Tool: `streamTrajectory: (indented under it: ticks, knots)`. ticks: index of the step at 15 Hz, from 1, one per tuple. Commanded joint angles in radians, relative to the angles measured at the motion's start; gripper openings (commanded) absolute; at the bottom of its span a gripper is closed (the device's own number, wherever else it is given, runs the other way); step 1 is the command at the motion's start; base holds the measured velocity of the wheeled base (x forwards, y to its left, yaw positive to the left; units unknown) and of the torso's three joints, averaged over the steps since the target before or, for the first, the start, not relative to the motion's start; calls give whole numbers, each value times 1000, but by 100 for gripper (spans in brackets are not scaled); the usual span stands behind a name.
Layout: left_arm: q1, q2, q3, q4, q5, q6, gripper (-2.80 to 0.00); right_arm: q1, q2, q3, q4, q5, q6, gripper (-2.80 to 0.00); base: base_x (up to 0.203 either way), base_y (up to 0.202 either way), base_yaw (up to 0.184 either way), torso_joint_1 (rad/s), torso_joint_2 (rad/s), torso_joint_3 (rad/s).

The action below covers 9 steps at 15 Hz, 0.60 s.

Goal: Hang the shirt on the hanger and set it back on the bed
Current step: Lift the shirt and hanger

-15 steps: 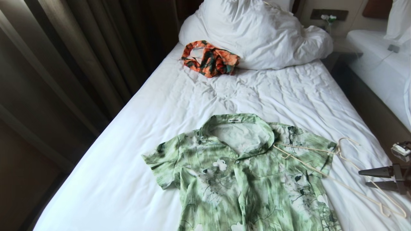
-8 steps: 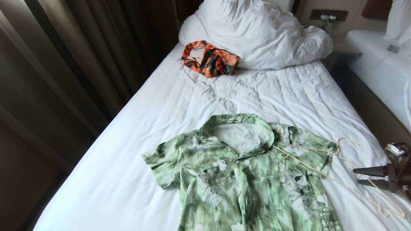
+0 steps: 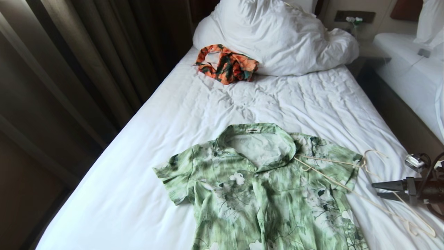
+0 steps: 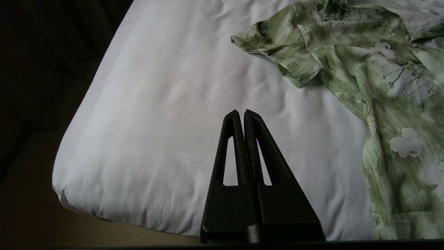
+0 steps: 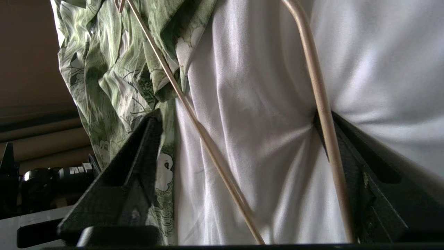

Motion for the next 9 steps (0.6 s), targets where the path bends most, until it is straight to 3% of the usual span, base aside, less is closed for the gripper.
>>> streamTrajectory:
  ticks: [1,9]
  knots:
    - [0,1,0,1,0,0,-280,1,-1,15,-26,7,-1,-280,0,0,0,0,0,0]
    - [0,1,0,1,0,0,-280,-10,-131,63,-44,5,2,-280,0,0,0,0,0,0]
